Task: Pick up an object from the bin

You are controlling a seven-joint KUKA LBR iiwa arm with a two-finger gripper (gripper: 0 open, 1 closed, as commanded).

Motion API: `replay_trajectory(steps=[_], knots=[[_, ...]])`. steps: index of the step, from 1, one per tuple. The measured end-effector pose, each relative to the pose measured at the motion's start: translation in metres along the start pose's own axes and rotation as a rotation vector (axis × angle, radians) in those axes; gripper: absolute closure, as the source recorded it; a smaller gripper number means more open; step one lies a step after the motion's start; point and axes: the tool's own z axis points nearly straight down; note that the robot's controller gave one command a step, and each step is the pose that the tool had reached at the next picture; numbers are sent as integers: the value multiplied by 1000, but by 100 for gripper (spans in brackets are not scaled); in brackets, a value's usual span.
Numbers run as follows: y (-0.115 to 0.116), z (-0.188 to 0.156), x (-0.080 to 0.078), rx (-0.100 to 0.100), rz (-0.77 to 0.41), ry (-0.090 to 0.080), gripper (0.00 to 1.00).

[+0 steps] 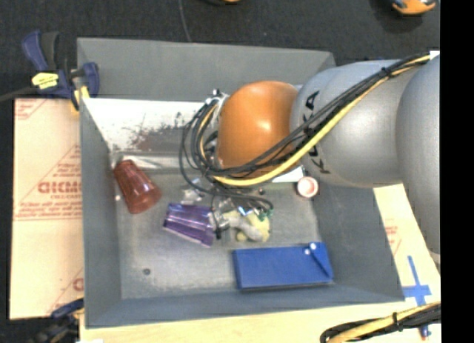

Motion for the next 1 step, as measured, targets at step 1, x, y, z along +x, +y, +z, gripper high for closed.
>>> replay_trajectory(steps=[1], knots=[[1,-71,-2,-1,67,3,100]])
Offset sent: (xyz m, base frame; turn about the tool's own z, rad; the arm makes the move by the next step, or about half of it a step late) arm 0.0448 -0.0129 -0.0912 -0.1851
